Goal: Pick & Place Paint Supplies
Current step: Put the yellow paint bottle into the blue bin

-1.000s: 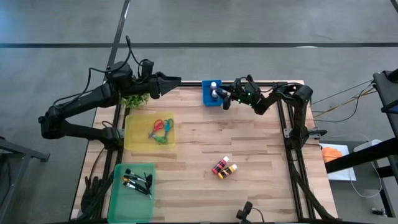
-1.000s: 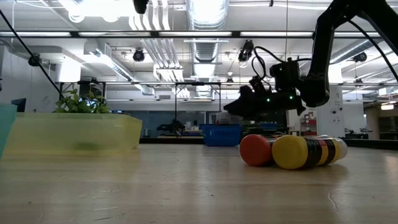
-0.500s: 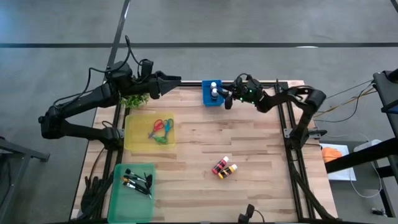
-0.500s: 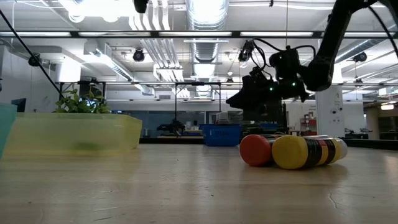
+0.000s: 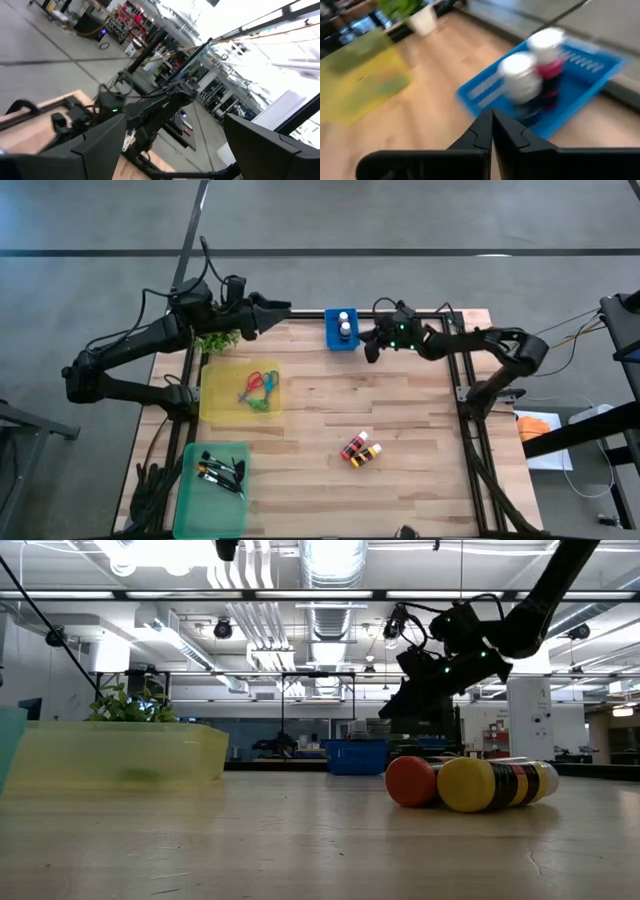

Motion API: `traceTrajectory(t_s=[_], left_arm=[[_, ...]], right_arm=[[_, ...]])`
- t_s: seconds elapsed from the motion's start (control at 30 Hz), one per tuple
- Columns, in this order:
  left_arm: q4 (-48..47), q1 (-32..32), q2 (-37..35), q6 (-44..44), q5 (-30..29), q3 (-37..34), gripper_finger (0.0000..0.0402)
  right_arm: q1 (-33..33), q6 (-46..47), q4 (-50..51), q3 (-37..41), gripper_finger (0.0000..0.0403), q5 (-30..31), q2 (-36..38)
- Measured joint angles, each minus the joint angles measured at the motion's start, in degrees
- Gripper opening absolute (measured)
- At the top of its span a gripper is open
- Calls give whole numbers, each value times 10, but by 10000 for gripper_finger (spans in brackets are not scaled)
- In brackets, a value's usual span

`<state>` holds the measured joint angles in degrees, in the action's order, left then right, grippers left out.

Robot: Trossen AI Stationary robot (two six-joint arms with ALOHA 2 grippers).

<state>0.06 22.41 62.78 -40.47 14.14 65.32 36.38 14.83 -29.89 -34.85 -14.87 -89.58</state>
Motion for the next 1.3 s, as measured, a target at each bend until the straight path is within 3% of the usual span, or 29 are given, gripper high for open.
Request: traceTrajectory(t_s=[0.2,0.43,0.63,0.83,1.07,1.2,1.3], left_arm=[[-58,-15,0,21,25,0,342],[-63,-48,0,54,45,0,342],[-63,-73,0,81,58,0,342],[-63,-100,0,107,60,0,342],[-63,-128,0,122,60,0,342],[-63,-135,0,121,60,0,342],[-63,-137,0,120,58,0,342]], right_arm=[[-116,28,149,5,8,-5,103],[-267,53,366,6,8,-21,286],[-376,201,408,5,14,-8,383],[-454,231,439,5,95,22,379],[-509,24,476,5,215,55,338],[-516,-17,463,18,247,92,302],[-516,-26,396,47,252,93,279]])
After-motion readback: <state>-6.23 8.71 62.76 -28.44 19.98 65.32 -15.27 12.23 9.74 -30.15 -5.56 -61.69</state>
